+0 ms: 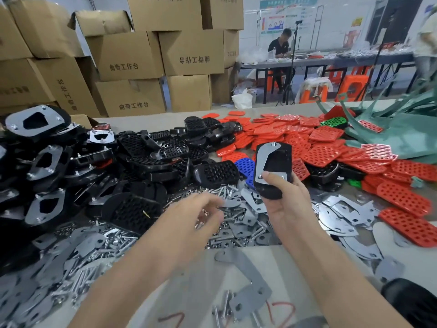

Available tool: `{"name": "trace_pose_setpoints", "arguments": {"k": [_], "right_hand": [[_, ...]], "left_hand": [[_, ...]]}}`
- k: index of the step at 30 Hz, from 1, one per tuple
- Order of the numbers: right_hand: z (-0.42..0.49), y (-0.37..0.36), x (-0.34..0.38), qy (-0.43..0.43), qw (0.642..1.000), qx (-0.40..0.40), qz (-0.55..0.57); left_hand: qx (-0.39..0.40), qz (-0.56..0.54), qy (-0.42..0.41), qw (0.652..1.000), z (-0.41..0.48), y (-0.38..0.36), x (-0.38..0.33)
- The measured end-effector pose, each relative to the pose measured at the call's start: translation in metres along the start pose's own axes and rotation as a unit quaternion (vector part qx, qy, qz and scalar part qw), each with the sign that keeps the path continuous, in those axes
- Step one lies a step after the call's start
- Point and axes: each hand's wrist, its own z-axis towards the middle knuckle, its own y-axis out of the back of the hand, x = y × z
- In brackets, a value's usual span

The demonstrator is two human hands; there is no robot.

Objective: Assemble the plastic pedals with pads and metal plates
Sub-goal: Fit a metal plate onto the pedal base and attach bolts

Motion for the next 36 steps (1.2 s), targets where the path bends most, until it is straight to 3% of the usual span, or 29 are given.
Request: {"name": "trace_pose_setpoints", "arguments": {"k": [3,6,13,17,21,24,30,34,36], "right_hand": [[-0.001,-0.003,-0.002,-0.004,1.0,0.012,-0.017],[-0.004,-0.006,-0.003,-0.005,0.999,0.028,-0.026],[-0.005,-0.008,0.0,-0.002,0.998,0.056,-0.028],[-0.003,-0.007,0.003,-0.004,0.999,0.048,-0.022],[-0.002,-0.008,0.012,0.007,0.999,0.042,-0.007],[-0.002,-0.008,0.022,0.021,0.998,0.049,0.015],[-0.004,-0.007,0.027,0.028,0.998,0.053,0.018],[-0.006,-0.009,0.021,0.018,0.999,0.044,0.011],[-0.009,-0.012,0.015,0.009,0.999,0.049,0.001]], "left_hand": [[0.162,0.041,-0.037,0.985,-0.031,0.002,-0.008],[0.224,0.145,-0.082,0.96,-0.054,-0.01,-0.01],[0.071,0.2,-0.104,0.972,-0.074,-0.018,-0.018],[0.075,0.131,-0.141,0.978,-0.085,-0.026,-0.039],[0.108,0.213,-0.193,0.952,-0.082,-0.059,-0.069],[0.108,0.239,-0.193,0.946,-0.072,-0.067,-0.088],[0.11,0.236,-0.147,0.954,-0.043,-0.061,-0.056],[-0.013,0.194,-0.119,0.974,-0.032,-0.03,-0.036],[-0.022,0.127,-0.102,0.987,-0.042,-0.005,-0.027]]}}
